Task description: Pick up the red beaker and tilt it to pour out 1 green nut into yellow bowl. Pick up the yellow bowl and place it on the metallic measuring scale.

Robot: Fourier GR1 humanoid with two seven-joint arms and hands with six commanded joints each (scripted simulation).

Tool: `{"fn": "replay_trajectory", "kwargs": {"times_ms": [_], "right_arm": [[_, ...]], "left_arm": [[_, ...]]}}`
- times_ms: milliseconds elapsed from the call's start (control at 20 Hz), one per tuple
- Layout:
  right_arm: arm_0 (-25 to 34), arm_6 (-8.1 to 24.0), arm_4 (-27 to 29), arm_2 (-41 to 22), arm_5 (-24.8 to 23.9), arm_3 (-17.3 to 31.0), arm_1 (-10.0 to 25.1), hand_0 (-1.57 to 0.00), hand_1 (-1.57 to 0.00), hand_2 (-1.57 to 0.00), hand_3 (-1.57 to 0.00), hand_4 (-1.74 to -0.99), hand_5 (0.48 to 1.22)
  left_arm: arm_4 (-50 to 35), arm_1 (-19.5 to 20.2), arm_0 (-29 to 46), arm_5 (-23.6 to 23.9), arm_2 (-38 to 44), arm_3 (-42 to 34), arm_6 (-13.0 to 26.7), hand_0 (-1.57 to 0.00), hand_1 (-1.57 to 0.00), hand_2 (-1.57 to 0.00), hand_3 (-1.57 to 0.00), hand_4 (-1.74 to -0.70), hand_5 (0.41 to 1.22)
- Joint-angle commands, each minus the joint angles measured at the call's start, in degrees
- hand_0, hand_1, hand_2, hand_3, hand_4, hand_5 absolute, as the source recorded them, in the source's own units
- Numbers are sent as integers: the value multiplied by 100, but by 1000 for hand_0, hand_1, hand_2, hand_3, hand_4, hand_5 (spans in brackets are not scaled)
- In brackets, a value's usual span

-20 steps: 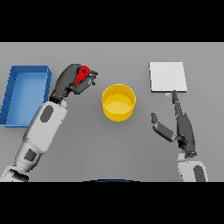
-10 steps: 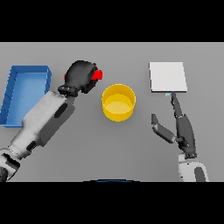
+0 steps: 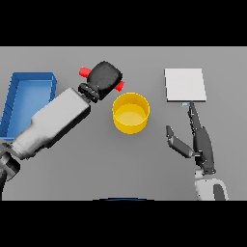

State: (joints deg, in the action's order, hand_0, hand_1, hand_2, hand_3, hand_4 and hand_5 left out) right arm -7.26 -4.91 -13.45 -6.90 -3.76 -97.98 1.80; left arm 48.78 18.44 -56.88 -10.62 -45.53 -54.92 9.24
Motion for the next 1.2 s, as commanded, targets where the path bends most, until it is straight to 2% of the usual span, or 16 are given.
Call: {"fn": "replay_trajectory", "kwargs": {"times_ms": [0, 100, 250, 500, 650, 850, 950, 1000, 1050, 1150], "right_arm": [[-26, -37, 68, 3, 24, 11, -40, 1, 1, 1, 1, -1295, 664], [-18, -34, 144, 49, 39, 18, -42, 1, 1, 1, 1, -1294, 653], [-47, -18, 103, 28, 4, -48, -54, 1, 1, 1, 1, -1291, 640], [-49, 22, -7, 24, -118, -7, -96, 1, 1, 1, 1, -1286, 618], [23, 137, -76, 57, -161, 73, -51, 1, 1, 1, 1, -1276, 593], [26, 137, -249, -10, -243, 76, -59, 1, 1, 1, 1, -1236, 582], [83, 176, -211, 25, -239, 75, -50, 1, 1, 1, 1, -1216, 585], [24, 38, -167, 34, -192, 51, -12, 1, 1, 1, 1, -1214, 589], [73, 129, -236, 15, -235, 120, -35, 1, 1, 1, 1, -1204, 591], [54, -18, -296, -40, -274, 127, -83, 1, 1, 1, 1, -1210, 592]], "left_arm": [[82, -25, -92, -80, -152, 141, -106, -1571, -1571, -1571, -1383, -1713, 1217], [300, -57, -291, -189, -495, 250, -314, -1571, -1571, -1571, -1451, -1723, 1218], [583, 7, -521, -535, -956, 185, -388, -1571, -1571, -1571, -1509, -1732, 1220], [990, -119, -874, -661, -1595, 492, -541, -1571, -1571, -1571, -1551, -1738, 1221], [1169, -158, -1145, -579, -1848, 715, -668, -1571, -1571, -1571, -1561, -1739, 1221], [1362, -258, -1546, -862, -2245, 955, -865, -1571, -1571, -1571, -1567, -1736, 1221], [1465, -274, -1645, -811, -2468, 1027, -1019, -1571, -1571, -1571, -1568, -1735, 1221], [1533, -318, -1713, -792, -2574, 1104, -1024, -1571, -1571, -1571, -1569, -1734, 1221], [1584, -341, -1755, -750, -2678, 1123, -1070, -1571, -1571, -1571, -1569, -1734, 1221], [1664, -332, -1885, -628, -2856, 1176, -1257, -1571, -1571, -1571, -1570, -1735, 1221]]}}
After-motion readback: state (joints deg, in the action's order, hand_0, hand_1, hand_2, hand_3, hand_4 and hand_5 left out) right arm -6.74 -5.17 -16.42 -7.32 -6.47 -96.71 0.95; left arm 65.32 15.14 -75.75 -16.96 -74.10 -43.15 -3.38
